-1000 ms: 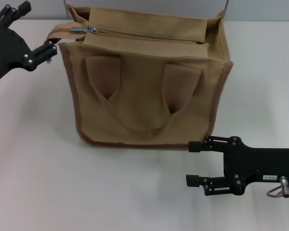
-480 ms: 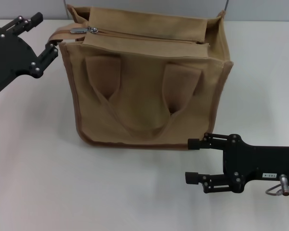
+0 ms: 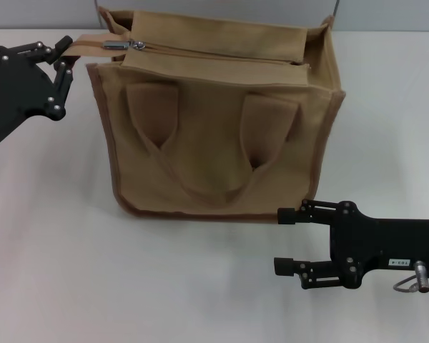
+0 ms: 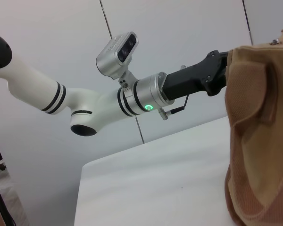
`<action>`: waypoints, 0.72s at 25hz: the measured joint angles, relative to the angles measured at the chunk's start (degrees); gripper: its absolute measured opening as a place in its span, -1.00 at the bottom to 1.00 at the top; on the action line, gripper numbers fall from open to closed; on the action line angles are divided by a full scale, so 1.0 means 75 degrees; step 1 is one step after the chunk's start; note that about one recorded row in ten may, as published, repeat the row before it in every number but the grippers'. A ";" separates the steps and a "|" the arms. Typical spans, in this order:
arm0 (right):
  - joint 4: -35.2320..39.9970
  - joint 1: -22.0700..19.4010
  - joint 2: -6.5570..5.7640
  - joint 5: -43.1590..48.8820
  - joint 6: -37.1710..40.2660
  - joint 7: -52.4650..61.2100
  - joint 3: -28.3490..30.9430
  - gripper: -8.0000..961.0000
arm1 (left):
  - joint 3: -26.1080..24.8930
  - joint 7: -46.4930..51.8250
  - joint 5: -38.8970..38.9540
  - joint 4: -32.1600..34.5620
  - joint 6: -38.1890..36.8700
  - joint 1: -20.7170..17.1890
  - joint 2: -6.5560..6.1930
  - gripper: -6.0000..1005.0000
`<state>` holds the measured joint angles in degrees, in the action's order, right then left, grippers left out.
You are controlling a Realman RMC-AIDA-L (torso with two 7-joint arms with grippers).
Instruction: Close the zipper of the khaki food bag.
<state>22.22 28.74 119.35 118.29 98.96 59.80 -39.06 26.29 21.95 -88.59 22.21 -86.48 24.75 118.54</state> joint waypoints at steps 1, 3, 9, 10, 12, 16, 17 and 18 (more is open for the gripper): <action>0.0000 0.0000 0.0000 0.0000 0.0000 0.0005 -0.0004 0.67 | 0.0012 -0.0001 0.0000 0.0000 -0.0004 -0.0015 0.0001 -0.58; 0.0000 0.0000 0.0000 0.0000 0.0001 0.0005 -0.0005 0.67 | 0.0022 -0.0003 0.0000 0.0000 -0.0008 -0.0025 0.0002 -0.71; 0.0000 -0.0009 0.0000 0.0000 0.0002 0.0007 -0.0023 0.67 | 0.0038 -0.0006 -0.0001 0.0003 -0.0012 -0.0041 0.0004 -0.96; -0.0002 -0.0011 0.0000 0.0000 0.0005 0.0007 -0.0026 0.67 | 0.0044 -0.0006 -0.0001 0.0004 -0.0012 -0.0042 0.0004 -0.96; -0.0009 -0.0012 0.0000 0.0000 0.0037 0.0007 -0.0019 0.67 | 0.0051 -0.0007 -0.0001 0.0003 -0.0012 -0.0042 0.0003 -0.95; -0.0011 -0.0014 0.0000 -0.0029 0.0135 0.0011 0.0016 0.67 | 0.0057 -0.0009 0.0000 0.0003 -0.0022 -0.0042 0.0003 -0.95; -0.0011 -0.0014 0.0000 -0.0029 0.0135 0.0011 0.0016 0.67 | 0.0057 -0.0009 0.0000 0.0003 -0.0022 -0.0042 0.0003 -0.95; -0.0010 -0.0017 0.0000 -0.0051 0.0162 0.0013 0.0016 0.67 | 0.0058 -0.0009 0.0000 0.0004 -0.0025 -0.0042 0.0003 -0.95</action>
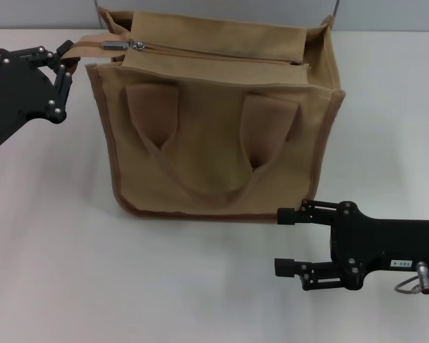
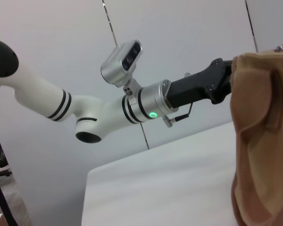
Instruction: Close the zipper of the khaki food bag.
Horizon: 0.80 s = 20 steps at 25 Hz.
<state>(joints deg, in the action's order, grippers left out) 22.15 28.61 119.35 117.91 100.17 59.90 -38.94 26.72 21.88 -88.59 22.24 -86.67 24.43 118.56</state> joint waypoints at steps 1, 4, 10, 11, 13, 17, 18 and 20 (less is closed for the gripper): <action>0.0000 -0.0003 -0.0001 -0.0009 0.0032 0.0001 0.0000 0.67 | -0.0001 0.0000 0.0000 0.0000 -0.0003 0.0000 0.0000 -0.95; 0.0000 -0.0002 0.0000 -0.0033 0.0153 0.0023 0.0000 0.67 | 0.0000 0.0000 0.0000 0.0000 -0.0020 0.0000 0.0000 -0.95; -0.0174 0.0092 -0.0003 -0.0606 0.0822 0.0210 -0.0065 0.67 | -0.0004 0.0009 0.0000 0.0007 -0.0264 0.0003 -0.0002 -0.94; -0.0235 0.0140 -0.0007 -0.0731 0.0965 0.0259 -0.0064 0.67 | -0.0004 0.0008 0.0000 0.0006 -0.0275 0.0006 -0.0003 -0.94; -0.0313 0.0355 -0.0015 -0.1097 0.1409 0.0712 -0.0038 0.67 | -0.0015 0.0000 0.0000 0.0006 -0.0294 0.0020 -0.0008 -0.94; -0.0307 0.0619 -0.0023 -0.1506 0.1625 0.1593 -0.0014 0.67 | -0.0047 0.0000 0.0000 0.0001 -0.0313 0.0025 -0.0011 -0.94; -0.0274 0.0795 -0.0039 -0.1813 0.1674 0.2257 -0.0003 0.67 | -0.0055 -0.0001 0.0000 0.0002 -0.0342 0.0016 -0.0011 -0.94; -0.0252 0.0860 -0.0045 -0.1969 0.1685 0.2543 -0.0001 0.67 | -0.0058 0.0000 0.0000 0.0004 -0.0362 0.0010 -0.0012 -0.94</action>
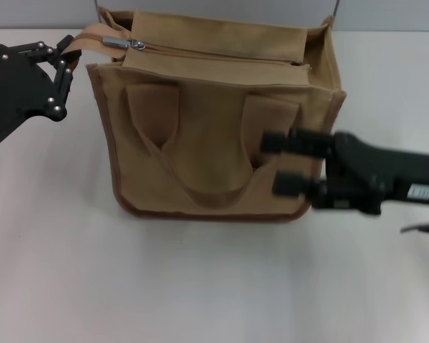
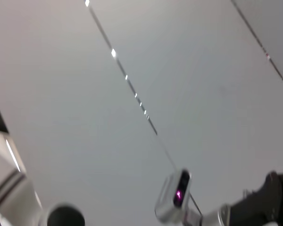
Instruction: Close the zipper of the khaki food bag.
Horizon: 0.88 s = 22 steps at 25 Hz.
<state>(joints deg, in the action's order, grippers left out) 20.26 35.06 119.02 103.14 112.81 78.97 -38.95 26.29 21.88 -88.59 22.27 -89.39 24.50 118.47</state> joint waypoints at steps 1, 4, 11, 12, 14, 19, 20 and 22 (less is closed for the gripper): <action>0.0028 0.0075 -0.0008 -0.0166 0.0013 0.0330 0.0002 0.67 | -0.0001 0.0000 0.0000 0.0001 -0.0016 -0.0004 0.0000 -0.94; 0.0169 0.0275 -0.0038 -0.0626 -0.0001 0.1288 0.0003 0.67 | -0.0002 0.0000 0.0003 -0.0001 -0.0035 -0.0010 0.0000 -0.94; 0.0570 0.0999 -0.0072 -0.1075 -0.0576 0.4172 0.0022 0.67 | -0.0002 0.0000 0.0009 -0.0005 -0.0138 -0.0022 0.0006 -0.93; 0.0639 0.1083 -0.0072 -0.1088 -0.0679 0.4442 0.0023 0.67 | -0.0002 0.0000 0.0009 -0.0005 -0.0158 -0.0022 0.0008 -0.93; 0.0770 0.1278 -0.0078 -0.1114 -0.0949 0.5012 0.0014 0.67 | -0.0001 0.0001 0.0011 -0.0005 -0.0203 -0.0022 0.0010 -0.93; 0.0939 0.1723 -0.0209 -0.1104 -0.1550 0.6104 -0.0062 0.67 | -0.0001 -0.0001 0.0015 -0.0005 -0.0250 -0.0022 0.0012 -0.93; 0.0942 0.1811 -0.0238 -0.1087 -0.1676 0.6304 -0.0074 0.67 | -0.0001 -0.0001 0.0018 -0.0005 -0.0253 -0.0022 0.0012 -0.92; 0.0947 0.1958 -0.0271 -0.1011 -0.1927 0.6657 -0.0131 0.67 | -0.0002 -0.0001 0.0025 -0.0005 -0.0270 -0.0022 0.0012 -0.92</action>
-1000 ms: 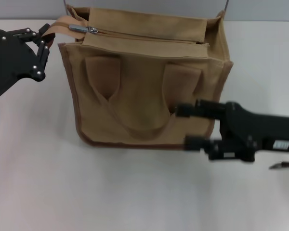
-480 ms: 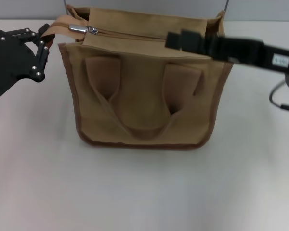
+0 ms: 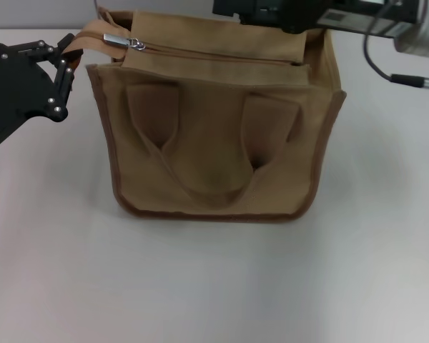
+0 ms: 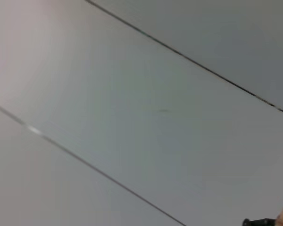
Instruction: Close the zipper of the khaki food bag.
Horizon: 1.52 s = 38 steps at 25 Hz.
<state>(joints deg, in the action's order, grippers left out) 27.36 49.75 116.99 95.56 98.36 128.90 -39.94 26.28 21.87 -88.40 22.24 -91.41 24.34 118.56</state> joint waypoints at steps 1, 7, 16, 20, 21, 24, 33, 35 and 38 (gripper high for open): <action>0.0000 0.0130 -0.0007 0.0121 -0.0333 0.0361 -0.0145 0.67 | 0.0000 0.0000 0.0003 0.0000 -0.0031 0.0000 0.0001 -0.92; -0.0002 0.0456 -0.0064 0.0219 -0.0995 0.1005 -0.0991 0.67 | 0.0001 0.0001 0.0033 0.0000 -0.0103 0.0000 0.0001 -0.92; -0.0061 0.0963 0.0005 0.0257 -0.1754 0.1631 -0.1903 0.67 | 0.0000 0.0001 0.0057 0.0000 -0.0210 -0.0026 0.0000 -0.91; -0.0066 0.1054 0.0056 0.0299 -0.1848 0.1724 -0.1967 0.67 | 0.0001 0.0001 0.0060 0.0000 -0.0295 -0.0045 0.0005 -0.91; -0.0071 0.1097 0.0074 0.0308 -0.1949 0.1778 -0.2035 0.67 | 0.0000 0.0001 0.0069 0.0000 -0.0399 -0.0057 0.0009 -0.91; -0.0077 0.1138 0.0108 0.0312 -0.2079 0.1861 -0.2132 0.67 | -0.0001 0.0001 0.0072 0.0000 -0.0518 -0.0068 0.0012 -0.91; -0.0086 0.1181 0.0161 0.0326 -0.2272 0.1902 -0.2260 0.67 | -0.0059 0.0002 0.0080 0.0000 -0.0860 -0.0085 0.0012 -0.90; -0.0086 0.1172 0.0168 0.0326 -0.2319 0.1912 -0.2284 0.67 | -0.0063 0.0021 0.0080 0.0000 -0.0942 -0.0084 0.0012 -0.90; -0.0087 0.1163 0.0189 0.0326 -0.2397 0.1927 -0.2307 0.67 | -0.0070 0.0073 0.0086 0.0014 -0.1071 -0.0082 0.0012 -0.90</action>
<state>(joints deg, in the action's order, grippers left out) 26.71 58.47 118.41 98.00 80.38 143.35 -57.24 25.75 22.42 -87.76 22.34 -99.45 23.73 118.65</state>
